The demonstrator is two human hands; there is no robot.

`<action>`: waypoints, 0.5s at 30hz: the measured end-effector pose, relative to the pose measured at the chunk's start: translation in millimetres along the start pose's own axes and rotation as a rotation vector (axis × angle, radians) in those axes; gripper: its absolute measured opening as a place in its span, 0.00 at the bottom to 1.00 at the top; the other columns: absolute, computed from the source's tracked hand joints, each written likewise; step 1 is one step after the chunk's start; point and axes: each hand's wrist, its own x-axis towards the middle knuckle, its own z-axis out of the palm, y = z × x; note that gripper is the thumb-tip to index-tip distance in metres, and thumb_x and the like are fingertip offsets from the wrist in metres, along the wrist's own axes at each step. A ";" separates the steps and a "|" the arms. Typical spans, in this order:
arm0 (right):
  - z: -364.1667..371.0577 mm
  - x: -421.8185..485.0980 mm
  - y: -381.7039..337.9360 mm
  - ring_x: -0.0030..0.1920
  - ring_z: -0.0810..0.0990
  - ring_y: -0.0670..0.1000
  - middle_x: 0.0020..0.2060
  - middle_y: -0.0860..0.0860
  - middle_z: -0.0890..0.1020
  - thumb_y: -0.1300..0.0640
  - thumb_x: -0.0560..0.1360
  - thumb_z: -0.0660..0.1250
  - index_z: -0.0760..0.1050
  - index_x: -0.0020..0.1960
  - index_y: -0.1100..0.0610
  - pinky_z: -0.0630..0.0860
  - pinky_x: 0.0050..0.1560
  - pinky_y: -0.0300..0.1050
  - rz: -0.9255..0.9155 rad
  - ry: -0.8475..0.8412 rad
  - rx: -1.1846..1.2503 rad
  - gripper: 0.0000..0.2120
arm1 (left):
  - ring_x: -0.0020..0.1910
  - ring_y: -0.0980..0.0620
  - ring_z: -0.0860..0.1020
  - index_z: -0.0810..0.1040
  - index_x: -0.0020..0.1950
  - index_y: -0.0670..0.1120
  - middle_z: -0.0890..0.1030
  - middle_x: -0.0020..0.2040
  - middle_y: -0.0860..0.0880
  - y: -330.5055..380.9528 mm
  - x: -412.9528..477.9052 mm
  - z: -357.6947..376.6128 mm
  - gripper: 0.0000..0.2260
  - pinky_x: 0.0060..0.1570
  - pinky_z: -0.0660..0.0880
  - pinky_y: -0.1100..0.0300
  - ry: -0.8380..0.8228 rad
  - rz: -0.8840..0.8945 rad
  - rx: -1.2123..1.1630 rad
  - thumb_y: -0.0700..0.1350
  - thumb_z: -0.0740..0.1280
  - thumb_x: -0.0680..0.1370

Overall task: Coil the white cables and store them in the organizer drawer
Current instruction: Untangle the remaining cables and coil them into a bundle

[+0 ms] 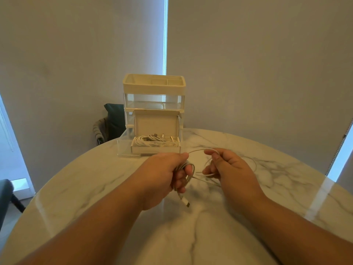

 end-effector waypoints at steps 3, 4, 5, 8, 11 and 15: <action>-5.1 4.7 -3.6 0.32 0.71 0.44 0.28 0.43 0.73 0.60 0.82 0.58 0.81 0.50 0.51 0.70 0.35 0.37 -0.055 -0.019 0.017 0.14 | 0.29 0.52 0.66 0.76 0.39 0.40 0.66 0.30 0.47 2.7 -3.3 -1.8 0.16 0.31 0.72 0.59 -0.093 -0.015 -0.122 0.41 0.55 0.83; -7.3 7.1 -3.6 0.33 0.69 0.44 0.28 0.42 0.72 0.60 0.82 0.58 0.81 0.48 0.51 0.68 0.36 0.39 -0.074 -0.016 0.018 0.13 | 0.29 0.52 0.66 0.76 0.41 0.40 0.66 0.30 0.47 3.7 -3.6 -2.8 0.15 0.32 0.72 0.59 -0.115 -0.018 -0.160 0.40 0.54 0.82; -9.5 9.6 -2.9 0.34 0.68 0.45 0.28 0.41 0.71 0.59 0.81 0.59 0.80 0.46 0.51 0.66 0.37 0.40 -0.087 -0.005 0.012 0.12 | 0.30 0.52 0.66 0.76 0.42 0.39 0.66 0.31 0.47 4.9 -4.4 -3.6 0.14 0.33 0.72 0.59 -0.137 -0.018 -0.186 0.40 0.54 0.82; -14.3 15.2 1.3 0.35 0.72 0.42 0.32 0.41 0.75 0.57 0.80 0.63 0.78 0.43 0.52 0.70 0.39 0.34 -0.127 0.019 -0.049 0.08 | 0.31 0.52 0.69 0.78 0.47 0.38 0.69 0.32 0.47 4.7 -6.0 -2.4 0.12 0.35 0.75 0.59 -0.218 -0.003 -0.216 0.40 0.56 0.82; -13.4 14.7 2.8 0.37 0.75 0.40 0.36 0.45 0.79 0.56 0.80 0.65 0.79 0.45 0.54 0.71 0.40 0.29 -0.152 0.010 -0.115 0.06 | 0.33 0.52 0.74 0.80 0.49 0.38 0.74 0.34 0.46 -0.1 -6.9 2.5 0.11 0.41 0.78 0.58 -0.313 0.023 -0.277 0.41 0.61 0.80; -10.0 9.1 7.9 0.46 0.81 0.55 0.42 0.55 0.83 0.53 0.79 0.66 0.82 0.46 0.52 0.79 0.53 0.55 -0.086 -0.117 -0.128 0.07 | 0.33 0.52 0.79 0.81 0.47 0.38 0.79 0.35 0.45 2.3 -10.2 11.5 0.10 0.42 0.80 0.58 -0.305 0.078 -0.498 0.42 0.62 0.77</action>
